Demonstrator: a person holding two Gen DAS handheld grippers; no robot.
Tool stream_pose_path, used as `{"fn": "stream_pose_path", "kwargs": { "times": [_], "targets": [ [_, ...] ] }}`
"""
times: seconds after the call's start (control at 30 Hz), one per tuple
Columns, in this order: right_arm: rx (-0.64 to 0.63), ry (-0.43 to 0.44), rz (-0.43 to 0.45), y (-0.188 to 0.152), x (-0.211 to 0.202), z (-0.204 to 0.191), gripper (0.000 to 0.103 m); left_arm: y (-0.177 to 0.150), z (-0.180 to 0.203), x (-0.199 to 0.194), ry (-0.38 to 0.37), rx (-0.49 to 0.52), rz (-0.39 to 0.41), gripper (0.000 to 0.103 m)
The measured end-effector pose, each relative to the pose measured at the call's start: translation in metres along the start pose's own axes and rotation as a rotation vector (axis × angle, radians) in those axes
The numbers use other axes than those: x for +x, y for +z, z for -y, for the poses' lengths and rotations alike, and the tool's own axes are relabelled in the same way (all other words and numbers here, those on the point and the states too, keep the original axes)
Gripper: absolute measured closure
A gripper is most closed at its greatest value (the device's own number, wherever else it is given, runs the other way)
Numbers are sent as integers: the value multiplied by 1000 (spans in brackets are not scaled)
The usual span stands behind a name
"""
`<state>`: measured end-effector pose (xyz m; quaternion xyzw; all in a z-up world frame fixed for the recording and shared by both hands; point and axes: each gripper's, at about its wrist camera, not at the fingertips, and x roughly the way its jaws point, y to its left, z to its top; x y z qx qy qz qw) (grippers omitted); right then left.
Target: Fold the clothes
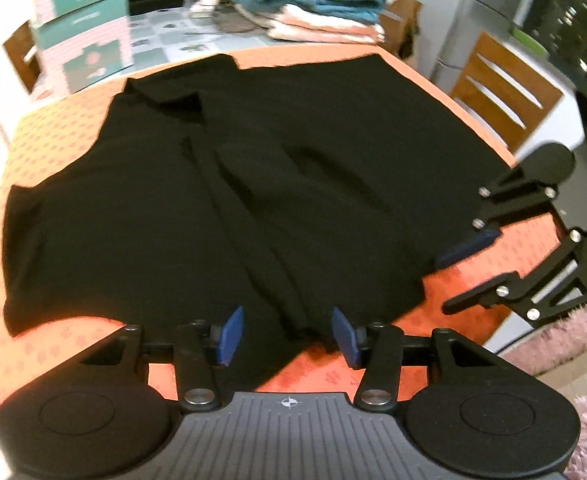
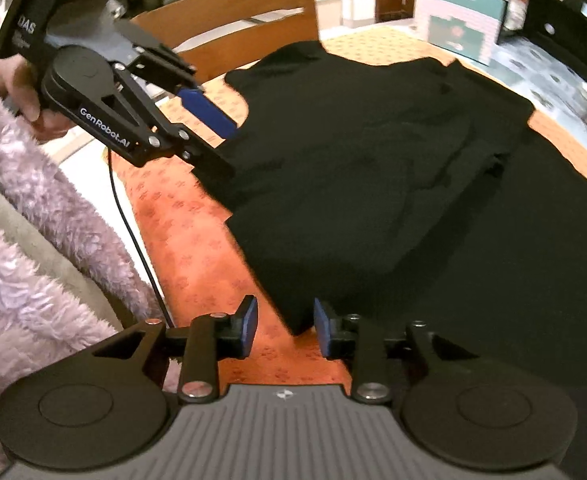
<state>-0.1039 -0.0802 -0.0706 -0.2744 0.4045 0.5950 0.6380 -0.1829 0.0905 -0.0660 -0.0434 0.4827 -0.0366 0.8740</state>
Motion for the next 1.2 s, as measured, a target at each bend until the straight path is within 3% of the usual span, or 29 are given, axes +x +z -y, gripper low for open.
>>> {"fn": "stream_pose_path", "kwargs": {
  "times": [0.3,0.53,0.7,0.77,0.83,0.87,1.2],
  "targets": [
    [-90,-5,16,7,13,-14,65,-8,22,6,-28,107,-20,47],
    [-98,3,11,9,42,-15,61,-8,25,5,-27,99,-26,47],
    [-121,-37,13,8,50,-16,62,-8,24,-2,-4,81,-12,46],
    [-131,-55,15,7,52,-17,74,-8,23,-3,2,75,-11,46],
    [-138,-70,17,7,53,-17,98,-9,23,-2,8,76,-12,46],
    [-128,-66,17,8,51,-16,100,-9,24,-2,11,78,-12,46],
    [-48,-27,76,21,6,-4,102,-5,42,12,47,228,3,42]
  ]
}}
